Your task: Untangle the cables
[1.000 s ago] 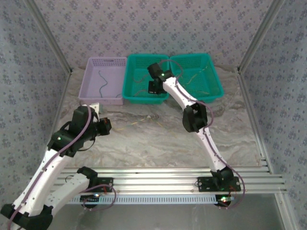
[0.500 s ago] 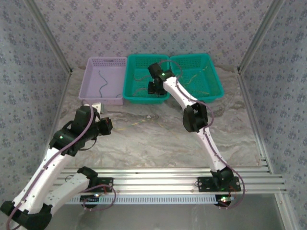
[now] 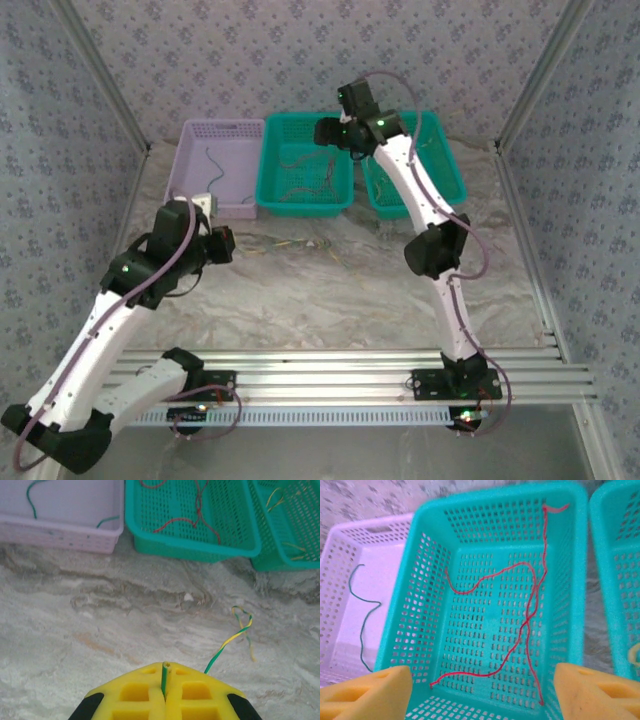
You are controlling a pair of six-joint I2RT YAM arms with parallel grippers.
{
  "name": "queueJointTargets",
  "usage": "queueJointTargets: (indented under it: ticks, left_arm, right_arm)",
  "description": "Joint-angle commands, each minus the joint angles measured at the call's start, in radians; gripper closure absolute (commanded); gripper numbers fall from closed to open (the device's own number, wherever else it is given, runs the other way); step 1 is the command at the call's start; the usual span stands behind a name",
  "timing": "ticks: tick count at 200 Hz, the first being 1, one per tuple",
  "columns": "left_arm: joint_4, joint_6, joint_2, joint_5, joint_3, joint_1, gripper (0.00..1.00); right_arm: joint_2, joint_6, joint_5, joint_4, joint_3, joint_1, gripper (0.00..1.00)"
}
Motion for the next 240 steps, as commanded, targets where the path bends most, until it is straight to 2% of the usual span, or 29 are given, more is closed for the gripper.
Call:
queueJointTargets:
  ticks: [1, 26, 43, 72, 98, 123, 140, 165, 178, 210, 240]
  left_arm:
    - [0.018, 0.059, 0.054, -0.023, 0.121, -0.008, 1.00]
    - [0.023, 0.106, 0.172, -0.040, 0.305, -0.039, 1.00]
    - [0.020, 0.142, 0.274, -0.070, 0.468, -0.082, 1.00]
    - [-0.019, 0.209, 0.485, -0.101, 0.791, -0.144, 1.00]
    - [-0.128, 0.279, 0.725, -0.116, 1.183, -0.190, 1.00]
    - [-0.268, 0.356, 1.007, -0.167, 1.666, -0.232, 1.00]
    - [-0.153, 0.373, 1.026, -0.184, 1.613, -0.233, 1.00]
    - [-0.113, 0.361, 1.133, -0.195, 1.693, -0.236, 1.00]
    - [-0.069, 0.349, 1.181, -0.180, 1.704, -0.243, 1.00]
    - [0.018, 0.403, 1.286, -0.284, 1.739, -0.274, 1.00]
    - [0.123, 0.445, 1.368, -0.302, 1.739, -0.291, 1.00]
  right_arm:
    - [-0.135, -0.074, 0.097, -0.047, -0.046, 0.006, 0.18]
    - [-0.372, -0.084, 0.192, 0.043, -0.275, -0.010, 0.10]
    - [-0.583, -0.081, 0.204, 0.167, -0.529, -0.030, 0.00]
    - [-0.904, -0.073, 0.278, 0.274, -0.848, -0.034, 0.00]
    - [-1.180, -0.028, 0.344, 0.312, -1.094, -0.030, 0.00]
    - [-1.419, 0.027, 0.383, 0.302, -1.274, -0.028, 0.00]
    - [-1.535, 0.067, 0.386, 0.253, -1.344, -0.017, 0.00]
    - [-1.656, 0.072, 0.409, 0.181, -1.394, -0.009, 0.00]
    - [-1.692, 0.064, 0.412, 0.140, -1.390, -0.007, 0.00]
    - [-1.780, 0.064, 0.385, 0.083, -1.393, -0.008, 0.00]
    - [-1.851, 0.071, 0.351, 0.043, -1.413, -0.010, 0.00]
